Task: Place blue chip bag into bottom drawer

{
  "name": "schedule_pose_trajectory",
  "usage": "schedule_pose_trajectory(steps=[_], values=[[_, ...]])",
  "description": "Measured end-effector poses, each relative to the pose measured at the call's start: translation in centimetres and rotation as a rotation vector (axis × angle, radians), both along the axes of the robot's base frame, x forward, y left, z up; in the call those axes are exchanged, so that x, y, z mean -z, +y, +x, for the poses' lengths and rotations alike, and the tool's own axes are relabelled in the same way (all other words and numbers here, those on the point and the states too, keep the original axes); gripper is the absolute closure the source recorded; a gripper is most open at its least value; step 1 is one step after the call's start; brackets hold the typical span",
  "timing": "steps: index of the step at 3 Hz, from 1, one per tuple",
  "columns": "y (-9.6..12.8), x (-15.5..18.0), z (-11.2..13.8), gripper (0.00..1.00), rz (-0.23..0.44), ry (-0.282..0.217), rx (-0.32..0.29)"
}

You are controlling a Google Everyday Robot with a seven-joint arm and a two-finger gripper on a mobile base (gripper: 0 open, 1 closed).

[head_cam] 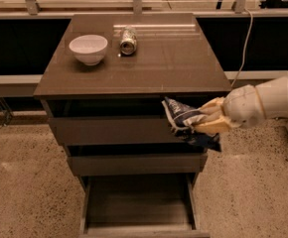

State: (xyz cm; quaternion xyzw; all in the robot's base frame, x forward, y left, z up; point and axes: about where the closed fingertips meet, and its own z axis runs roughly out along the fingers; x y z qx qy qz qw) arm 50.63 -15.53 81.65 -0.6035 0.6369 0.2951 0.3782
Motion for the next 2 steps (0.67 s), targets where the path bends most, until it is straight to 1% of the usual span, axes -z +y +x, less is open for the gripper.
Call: schedule_pose_trajectory(steps=[1,2], values=[[4.9,9.9,-1.2,1.00,0.169,0.046,-0.013],[9.0,23.4,1.2,1.00,0.242,0.119,0.078]])
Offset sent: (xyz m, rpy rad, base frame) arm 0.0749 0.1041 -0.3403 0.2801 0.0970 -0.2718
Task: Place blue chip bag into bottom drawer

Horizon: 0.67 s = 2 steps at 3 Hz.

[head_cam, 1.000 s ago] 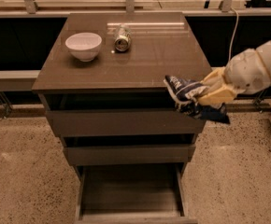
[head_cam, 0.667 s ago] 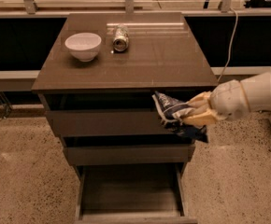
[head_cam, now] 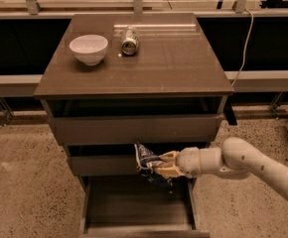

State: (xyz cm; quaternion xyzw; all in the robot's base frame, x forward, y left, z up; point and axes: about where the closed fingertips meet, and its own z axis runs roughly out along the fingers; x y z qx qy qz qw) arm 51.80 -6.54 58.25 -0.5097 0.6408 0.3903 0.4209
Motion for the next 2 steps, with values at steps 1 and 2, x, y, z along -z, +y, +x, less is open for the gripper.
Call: schedule_pose_trajectory(steps=[1,2], values=[[0.8,6.2,3.2,1.00,0.001,0.026,0.082],[0.5,11.4,4.2,1.00,-0.008,0.070,0.136]])
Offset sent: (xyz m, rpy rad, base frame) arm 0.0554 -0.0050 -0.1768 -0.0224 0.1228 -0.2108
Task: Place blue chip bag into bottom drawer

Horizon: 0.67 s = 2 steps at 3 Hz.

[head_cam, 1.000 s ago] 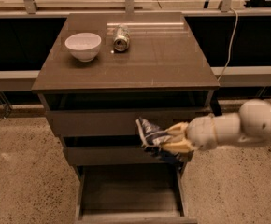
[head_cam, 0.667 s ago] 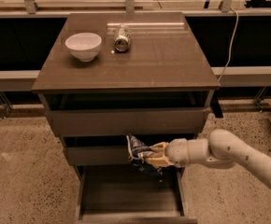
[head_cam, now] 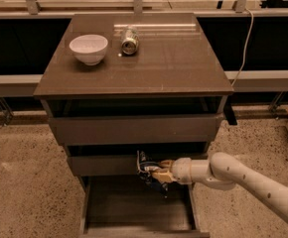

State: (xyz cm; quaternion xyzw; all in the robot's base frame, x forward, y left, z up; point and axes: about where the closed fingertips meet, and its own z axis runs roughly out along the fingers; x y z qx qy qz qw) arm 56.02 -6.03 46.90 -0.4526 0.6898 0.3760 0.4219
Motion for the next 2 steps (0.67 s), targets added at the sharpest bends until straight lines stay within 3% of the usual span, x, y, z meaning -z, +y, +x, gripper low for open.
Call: schedule_pose_trajectory(steps=[1,2], values=[[0.2,4.9,-0.5,1.00,0.012,0.059,-0.031],[0.5,8.8,-3.2,1.00,0.011,0.144,-0.098]])
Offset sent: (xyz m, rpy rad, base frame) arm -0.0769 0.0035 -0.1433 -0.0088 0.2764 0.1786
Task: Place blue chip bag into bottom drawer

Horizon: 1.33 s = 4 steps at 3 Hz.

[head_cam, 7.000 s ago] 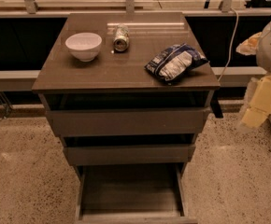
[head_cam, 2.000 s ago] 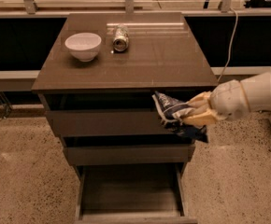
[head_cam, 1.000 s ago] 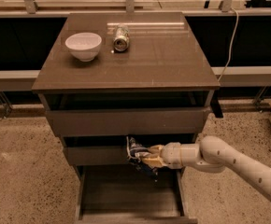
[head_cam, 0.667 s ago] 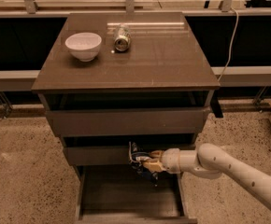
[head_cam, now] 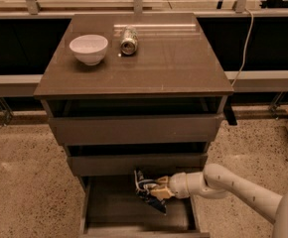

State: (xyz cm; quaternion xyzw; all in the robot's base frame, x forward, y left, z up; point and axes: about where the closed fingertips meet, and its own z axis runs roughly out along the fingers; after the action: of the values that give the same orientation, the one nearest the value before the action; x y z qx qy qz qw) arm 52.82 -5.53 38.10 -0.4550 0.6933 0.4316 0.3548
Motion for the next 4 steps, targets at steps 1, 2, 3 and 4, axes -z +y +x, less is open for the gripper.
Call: schedule_pose_trajectory(steps=[1,2,3,4], values=[[0.4,3.3,-2.8,1.00,-0.007,0.073,-0.041],[-0.3,5.2,-4.9,0.85,-0.042,0.123,-0.025],[-1.3,6.7,-5.5,0.54,-0.114,0.173,0.048],[-2.0,6.8,-4.4,0.31,-0.152,0.195,0.091]])
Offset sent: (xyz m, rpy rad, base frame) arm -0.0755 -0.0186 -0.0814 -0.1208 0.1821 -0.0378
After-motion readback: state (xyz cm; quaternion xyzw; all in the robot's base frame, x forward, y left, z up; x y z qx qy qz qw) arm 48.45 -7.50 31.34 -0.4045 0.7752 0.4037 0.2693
